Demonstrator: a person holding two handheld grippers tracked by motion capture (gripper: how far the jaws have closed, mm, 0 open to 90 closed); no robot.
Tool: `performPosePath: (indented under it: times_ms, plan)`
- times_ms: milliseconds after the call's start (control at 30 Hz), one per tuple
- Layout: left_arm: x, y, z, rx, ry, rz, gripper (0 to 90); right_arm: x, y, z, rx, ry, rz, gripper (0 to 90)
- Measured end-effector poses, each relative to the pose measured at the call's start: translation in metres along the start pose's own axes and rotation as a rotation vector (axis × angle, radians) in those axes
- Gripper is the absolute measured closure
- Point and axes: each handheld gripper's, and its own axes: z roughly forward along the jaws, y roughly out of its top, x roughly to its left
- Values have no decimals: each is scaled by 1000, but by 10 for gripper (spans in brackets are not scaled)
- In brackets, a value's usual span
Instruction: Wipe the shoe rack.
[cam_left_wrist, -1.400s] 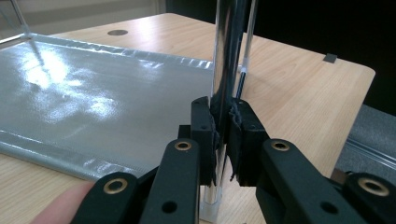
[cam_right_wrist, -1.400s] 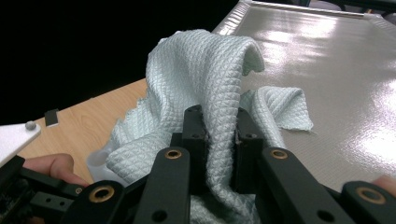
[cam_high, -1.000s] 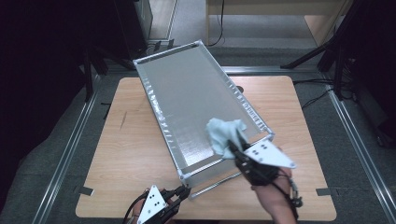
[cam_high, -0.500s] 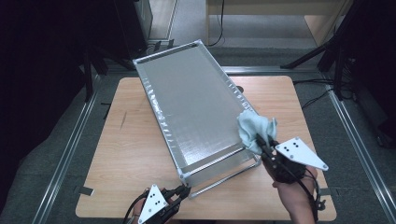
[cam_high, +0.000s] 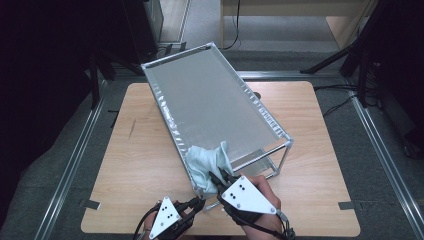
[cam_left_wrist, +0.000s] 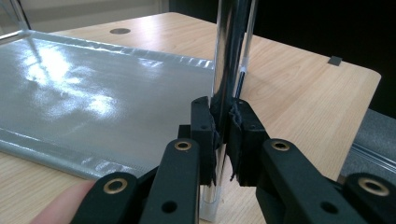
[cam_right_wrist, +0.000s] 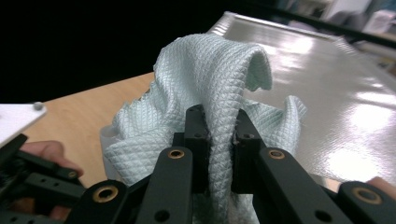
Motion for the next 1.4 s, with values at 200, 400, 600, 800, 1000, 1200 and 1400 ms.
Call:
performPosePath:
  times_ms: [200, 400, 600, 800, 1000, 1200, 1400]
  plan:
    - [0, 0, 0, 3, -10, 7, 821, -38, -4, -9, 33, -42, 21, 802]
    - [0, 0, 0, 6, -11, 10, 821, -97, -16, -29, 57, -254, 92, 788]
    - [0, 1, 0, 10, 5, 14, 822, -115, -24, -39, 58, -367, 128, 803]
    - [6, 1, -1, 13, 19, -4, 822, -97, -23, -26, 73, -357, 124, 810]
    - [4, 2, 2, 9, 13, -5, 823, -61, -19, -7, 65, -174, 94, 801]
    - [6, 1, 1, 8, 5, 1, 822, -11, -6, 1, 47, 34, 16, 785]
    - [7, 0, 0, 9, 4, 1, 822, -13, -5, 4, 59, 48, 9, 758]
